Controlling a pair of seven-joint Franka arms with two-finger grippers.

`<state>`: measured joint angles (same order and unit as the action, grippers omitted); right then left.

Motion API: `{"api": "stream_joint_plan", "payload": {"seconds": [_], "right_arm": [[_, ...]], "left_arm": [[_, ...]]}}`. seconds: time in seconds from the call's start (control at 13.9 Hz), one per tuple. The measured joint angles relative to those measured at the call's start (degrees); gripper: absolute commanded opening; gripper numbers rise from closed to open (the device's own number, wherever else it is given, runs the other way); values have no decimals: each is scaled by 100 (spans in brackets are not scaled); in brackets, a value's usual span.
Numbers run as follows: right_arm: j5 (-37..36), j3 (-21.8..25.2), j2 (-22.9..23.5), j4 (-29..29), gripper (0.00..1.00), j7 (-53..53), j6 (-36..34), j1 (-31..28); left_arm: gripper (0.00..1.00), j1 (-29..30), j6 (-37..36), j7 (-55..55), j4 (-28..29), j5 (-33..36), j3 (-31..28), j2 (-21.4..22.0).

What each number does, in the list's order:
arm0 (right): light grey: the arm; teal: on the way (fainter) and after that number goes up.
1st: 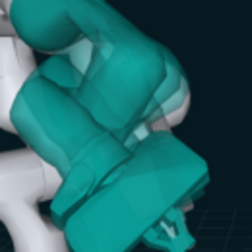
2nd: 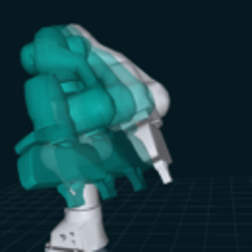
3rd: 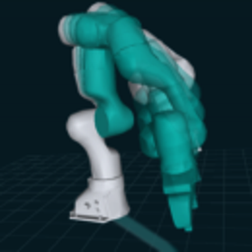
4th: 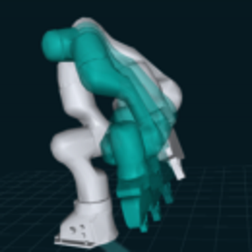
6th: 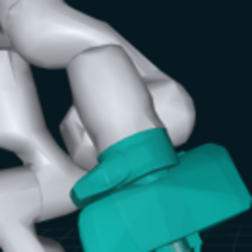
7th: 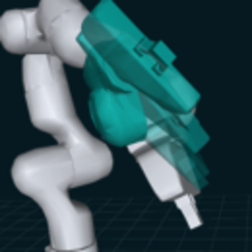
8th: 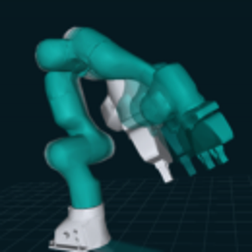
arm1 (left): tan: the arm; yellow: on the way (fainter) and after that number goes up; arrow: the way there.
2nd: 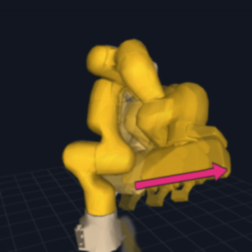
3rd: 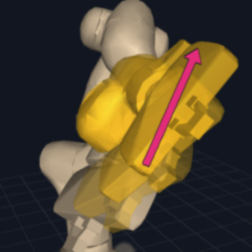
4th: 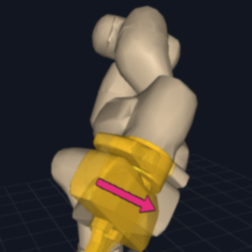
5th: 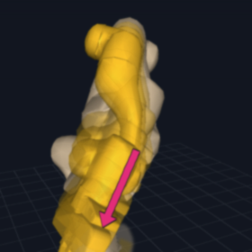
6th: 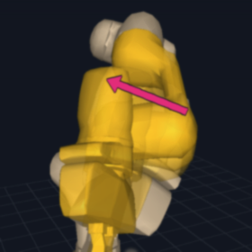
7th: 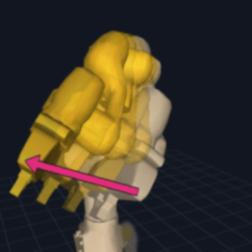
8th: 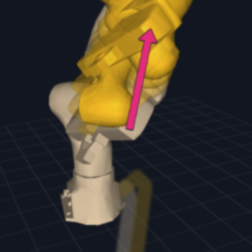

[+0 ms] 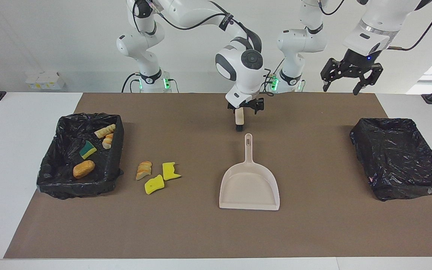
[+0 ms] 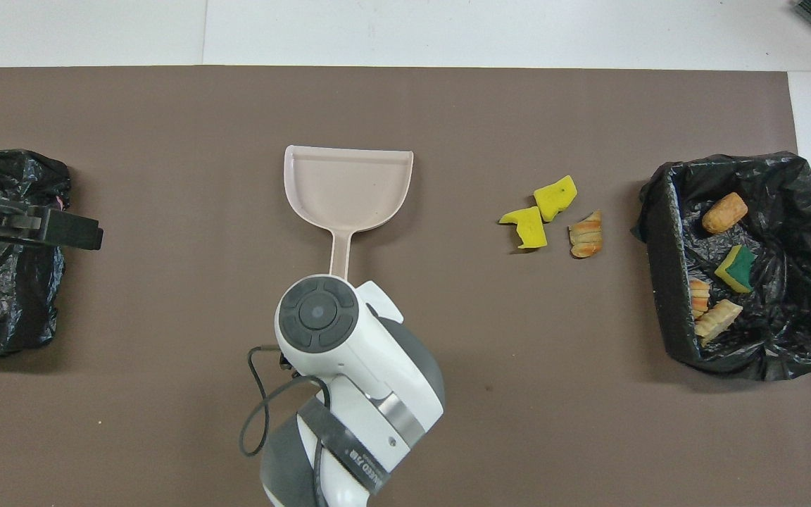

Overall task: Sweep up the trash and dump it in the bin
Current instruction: 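Reach the left gripper toward the dustpan handle while the right gripper withdraws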

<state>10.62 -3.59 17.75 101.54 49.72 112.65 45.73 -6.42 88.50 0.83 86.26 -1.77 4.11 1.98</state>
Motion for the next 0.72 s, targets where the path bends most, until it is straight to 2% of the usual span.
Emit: {"api": "stream_joint_plan", "payload": {"seconds": [0.22, 0.29, 0.5, 0.72], "right_arm": [[493, -12, -607, 1226, 100, 207, 757, 420], [651, -16, -803, 1593, 96, 240, 919, 526], [931, -15, -1187, 2206, 82, 260, 988, 613], [1268, -13, -1340, 2434, 78, 268, 1001, 625]], "left_arm": [[100, -162, 327, 8, 44, 0, 66, -209], [100, -315, 447, 8, 50, 0, 79, -334], [100, -824, 876, 1, 73, 0, 100, -714], [100, -1203, 1454, -123, 210, 0, 110, -1116]]}}
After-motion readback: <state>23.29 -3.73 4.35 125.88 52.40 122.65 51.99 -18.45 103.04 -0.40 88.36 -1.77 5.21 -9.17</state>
